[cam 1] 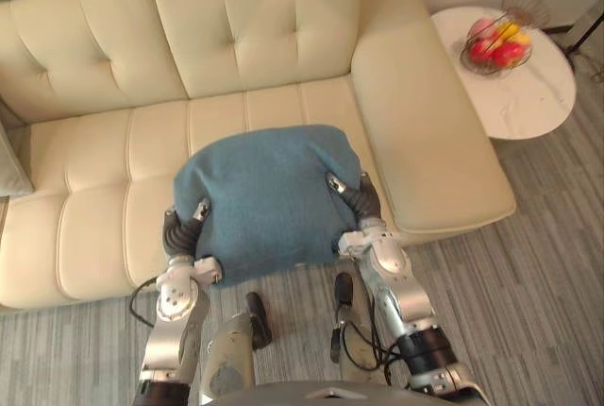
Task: Pick up cushions and gather them together orderly.
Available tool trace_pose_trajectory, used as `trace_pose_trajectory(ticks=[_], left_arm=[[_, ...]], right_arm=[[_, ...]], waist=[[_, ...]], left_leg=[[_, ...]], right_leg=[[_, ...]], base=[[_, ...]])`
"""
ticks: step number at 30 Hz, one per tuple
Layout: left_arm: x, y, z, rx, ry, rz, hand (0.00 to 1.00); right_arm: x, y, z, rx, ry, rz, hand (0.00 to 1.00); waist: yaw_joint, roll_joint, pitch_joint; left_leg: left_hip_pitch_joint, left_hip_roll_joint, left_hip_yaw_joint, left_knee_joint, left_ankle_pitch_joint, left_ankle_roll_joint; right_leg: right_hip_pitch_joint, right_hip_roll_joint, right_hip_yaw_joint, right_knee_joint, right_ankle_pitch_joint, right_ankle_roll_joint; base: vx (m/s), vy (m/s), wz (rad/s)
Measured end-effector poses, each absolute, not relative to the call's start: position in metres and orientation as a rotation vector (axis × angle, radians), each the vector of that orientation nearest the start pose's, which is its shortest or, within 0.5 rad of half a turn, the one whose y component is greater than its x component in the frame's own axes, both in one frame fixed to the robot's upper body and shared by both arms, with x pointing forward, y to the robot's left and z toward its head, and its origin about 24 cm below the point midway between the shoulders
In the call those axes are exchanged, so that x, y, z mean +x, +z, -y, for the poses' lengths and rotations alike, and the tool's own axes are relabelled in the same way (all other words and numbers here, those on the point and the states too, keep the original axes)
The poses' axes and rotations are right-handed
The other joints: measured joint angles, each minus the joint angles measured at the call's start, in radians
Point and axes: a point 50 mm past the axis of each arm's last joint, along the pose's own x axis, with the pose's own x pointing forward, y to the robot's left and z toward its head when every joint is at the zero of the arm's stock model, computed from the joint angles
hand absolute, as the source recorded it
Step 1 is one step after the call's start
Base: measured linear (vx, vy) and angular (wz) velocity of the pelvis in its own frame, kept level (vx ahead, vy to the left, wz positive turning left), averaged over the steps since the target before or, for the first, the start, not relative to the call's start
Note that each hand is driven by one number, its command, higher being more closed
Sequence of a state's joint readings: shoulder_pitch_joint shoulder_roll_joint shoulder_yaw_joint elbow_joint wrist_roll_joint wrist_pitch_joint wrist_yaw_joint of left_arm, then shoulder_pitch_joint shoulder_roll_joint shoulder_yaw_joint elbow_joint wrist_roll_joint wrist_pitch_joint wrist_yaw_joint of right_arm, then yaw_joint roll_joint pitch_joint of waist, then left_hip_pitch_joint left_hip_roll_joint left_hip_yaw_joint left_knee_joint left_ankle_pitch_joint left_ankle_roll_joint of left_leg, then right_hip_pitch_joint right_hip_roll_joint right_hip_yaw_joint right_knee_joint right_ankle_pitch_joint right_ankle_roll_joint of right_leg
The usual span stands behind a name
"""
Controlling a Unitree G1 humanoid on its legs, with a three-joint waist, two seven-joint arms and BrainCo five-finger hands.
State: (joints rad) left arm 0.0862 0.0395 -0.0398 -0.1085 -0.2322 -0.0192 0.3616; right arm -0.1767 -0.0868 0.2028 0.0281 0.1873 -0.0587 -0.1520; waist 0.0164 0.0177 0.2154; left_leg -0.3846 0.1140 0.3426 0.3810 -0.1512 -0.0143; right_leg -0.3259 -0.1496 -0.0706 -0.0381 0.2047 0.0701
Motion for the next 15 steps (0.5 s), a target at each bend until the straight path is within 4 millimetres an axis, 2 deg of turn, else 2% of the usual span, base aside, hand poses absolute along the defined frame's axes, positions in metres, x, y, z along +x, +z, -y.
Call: trace_pose_trajectory(ticks=[4, 6, 7, 8, 10, 11, 12, 14, 15], left_arm=[[0.255, 0.065, -0.166, -0.204, 0.364, 0.084, 1.0], [0.275, 0.083, -0.165, -0.178, 0.371, 0.145, 1.0], [0.287, 0.1, -0.164, -0.174, 0.38, 0.199, 1.0], [0.291, 0.106, -0.163, -0.177, 0.378, 0.222, 1.0], [0.305, 0.138, -0.158, -0.195, 0.397, 0.326, 1.0], [0.307, 0.144, -0.157, -0.19, 0.4, 0.346, 1.0], [0.316, 0.166, -0.152, -0.191, 0.407, 0.414, 1.0], [0.324, 0.19, -0.15, -0.184, 0.41, 0.482, 1.0], [0.333, 0.218, -0.147, -0.175, 0.404, 0.559, 1.0]], right_arm=[[0.293, 0.104, 0.108, 0.074, 0.059, 0.246, 1.0], [0.302, 0.125, 0.104, 0.073, 0.029, 0.319, 1.0], [0.308, 0.142, 0.102, 0.058, -0.01, 0.381, 1.0], [0.31, 0.148, 0.101, 0.061, -0.019, 0.401, 1.0], [0.316, 0.176, 0.097, 0.04, -0.098, 0.506, 1.0], [0.317, 0.181, 0.097, 0.04, -0.114, 0.525, 1.0], [0.319, 0.2, 0.098, 0.034, -0.167, 0.595, 1.0], [0.322, 0.22, 0.097, 0.027, -0.217, 0.662, 1.0], [0.326, 0.242, 0.099, 0.04, -0.269, 0.728, 1.0]], waist=[[0.013, 0.006, 0.026], [0.02, 0.007, 0.04], [0.022, 0.009, 0.046], [0.023, 0.008, 0.054], [0.036, 0.008, 0.069], [0.039, 0.008, 0.074], [0.045, 0.011, 0.093], [0.044, 0.011, 0.094], [0.046, 0.01, 0.095]], left_leg=[[-0.04, -0.001, -0.016, 0.001, 0.018, 0.0], [-0.073, 0.0, -0.028, -0.001, 0.03, -0.001], [-0.105, 0.0, -0.04, -0.007, 0.043, 0.0], [-0.11, -0.001, -0.042, -0.013, 0.05, 0.0], [-0.14, -0.002, -0.047, -0.033, 0.073, -0.002], [-0.141, -0.004, -0.047, -0.042, 0.079, -0.004], [-0.143, -0.011, -0.052, -0.068, 0.1, -0.006], [-0.164, -0.02, -0.067, -0.101, 0.126, -0.008], [-0.186, -0.028, -0.071, -0.143, 0.159, -0.01]], right_leg=[[-0.027, 0.0, -0.023, -0.01, 0.025, 0.013], [-0.053, 0.002, -0.034, -0.009, 0.031, 0.013], [-0.077, 0.001, -0.05, -0.009, 0.035, 0.011], [-0.083, 0.001, -0.052, -0.009, 0.036, 0.011], [-0.119, 0.0, -0.06, -0.004, 0.039, 0.01], [-0.123, -0.001, -0.062, -0.001, 0.039, 0.01], [-0.135, -0.005, -0.072, 0.006, 0.039, 0.01], [-0.165, -0.007, -0.08, 0.01, 0.039, 0.009], [-0.198, -0.009, -0.088, 0.01, 0.043, 0.004]], base=[[0.0, -0.035, 0.13], [-0.04, -0.041, 0.19], [-0.04, -0.044, 0.19], [-0.06, -0.073, 0.26], [-0.04, -0.06, 0.15], [-0.01, -0.048, 0.13], [-0.01, -0.043, 0.21], [-0.02, -0.056, 0.28], [-0.01, -0.05, 0.28]])
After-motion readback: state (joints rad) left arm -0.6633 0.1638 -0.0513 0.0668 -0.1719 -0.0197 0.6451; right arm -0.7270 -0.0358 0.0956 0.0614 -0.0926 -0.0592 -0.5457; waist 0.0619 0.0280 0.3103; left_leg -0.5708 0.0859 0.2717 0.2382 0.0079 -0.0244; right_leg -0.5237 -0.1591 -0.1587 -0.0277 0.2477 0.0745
